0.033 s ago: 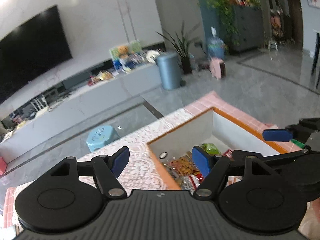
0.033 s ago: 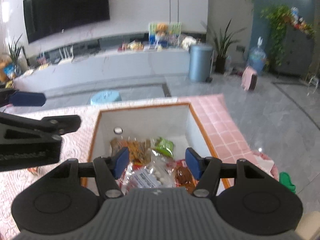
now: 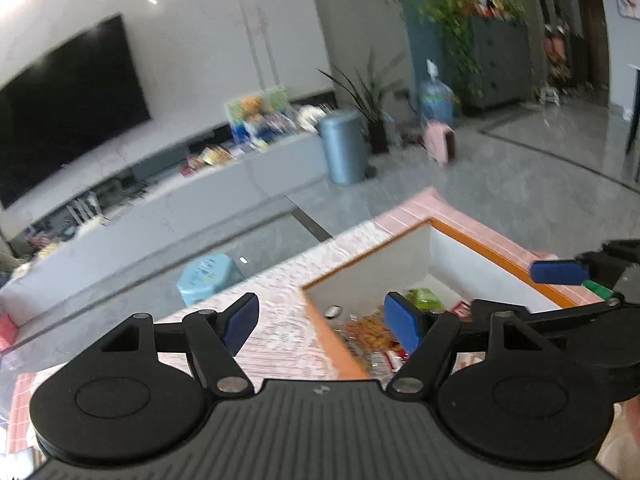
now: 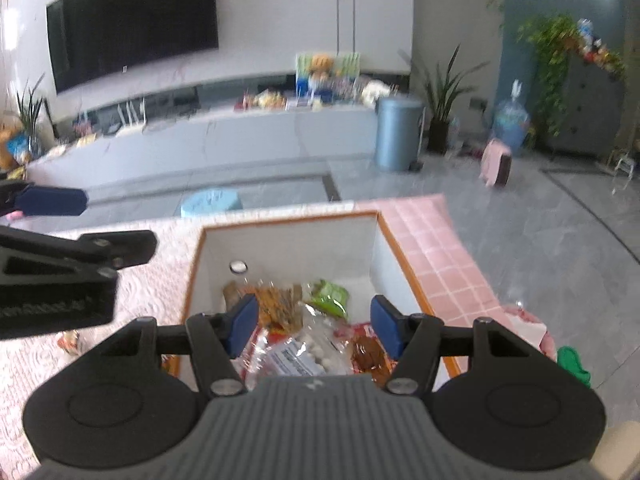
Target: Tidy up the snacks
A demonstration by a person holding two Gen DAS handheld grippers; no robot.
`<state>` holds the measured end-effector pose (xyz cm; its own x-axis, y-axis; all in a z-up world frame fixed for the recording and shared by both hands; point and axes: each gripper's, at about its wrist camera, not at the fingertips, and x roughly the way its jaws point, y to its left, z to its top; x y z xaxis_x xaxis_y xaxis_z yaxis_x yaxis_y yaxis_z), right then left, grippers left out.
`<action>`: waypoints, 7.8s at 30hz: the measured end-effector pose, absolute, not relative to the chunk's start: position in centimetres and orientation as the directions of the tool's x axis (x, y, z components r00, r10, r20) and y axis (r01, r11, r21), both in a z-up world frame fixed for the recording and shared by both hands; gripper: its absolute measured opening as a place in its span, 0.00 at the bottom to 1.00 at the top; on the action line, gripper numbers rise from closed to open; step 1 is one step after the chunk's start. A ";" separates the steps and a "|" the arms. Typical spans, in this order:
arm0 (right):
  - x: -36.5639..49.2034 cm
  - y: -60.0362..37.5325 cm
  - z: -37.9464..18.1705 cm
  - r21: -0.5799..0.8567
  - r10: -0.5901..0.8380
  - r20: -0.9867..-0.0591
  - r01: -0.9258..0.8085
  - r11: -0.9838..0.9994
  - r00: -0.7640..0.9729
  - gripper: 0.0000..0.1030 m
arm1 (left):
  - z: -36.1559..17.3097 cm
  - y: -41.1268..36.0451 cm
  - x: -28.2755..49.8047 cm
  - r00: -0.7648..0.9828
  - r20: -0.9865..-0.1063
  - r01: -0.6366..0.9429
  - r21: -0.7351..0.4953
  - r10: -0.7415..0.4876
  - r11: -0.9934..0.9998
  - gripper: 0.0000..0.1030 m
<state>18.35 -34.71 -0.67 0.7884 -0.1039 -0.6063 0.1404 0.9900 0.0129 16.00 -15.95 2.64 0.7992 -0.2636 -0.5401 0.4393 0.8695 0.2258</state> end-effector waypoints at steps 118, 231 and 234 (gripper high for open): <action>24.8 -17.4 -17.5 0.152 0.086 -0.705 0.031 0.988 0.704 0.27 | -11.9 4.0 23.6 0.691 -0.684 0.150 -0.183 -0.236 0.971 0.42; 24.1 -37.3 -5.0 -0.112 -0.025 -0.845 -0.131 0.985 0.535 0.71 | -1.1 -20.6 21.1 0.633 -0.690 0.627 0.192 -0.351 0.755 0.79; 22.3 -36.7 -2.8 -0.059 0.021 -0.832 -0.126 0.990 0.554 0.73 | 1.6 -18.8 19.1 0.684 -0.635 0.590 0.192 -0.358 0.784 0.79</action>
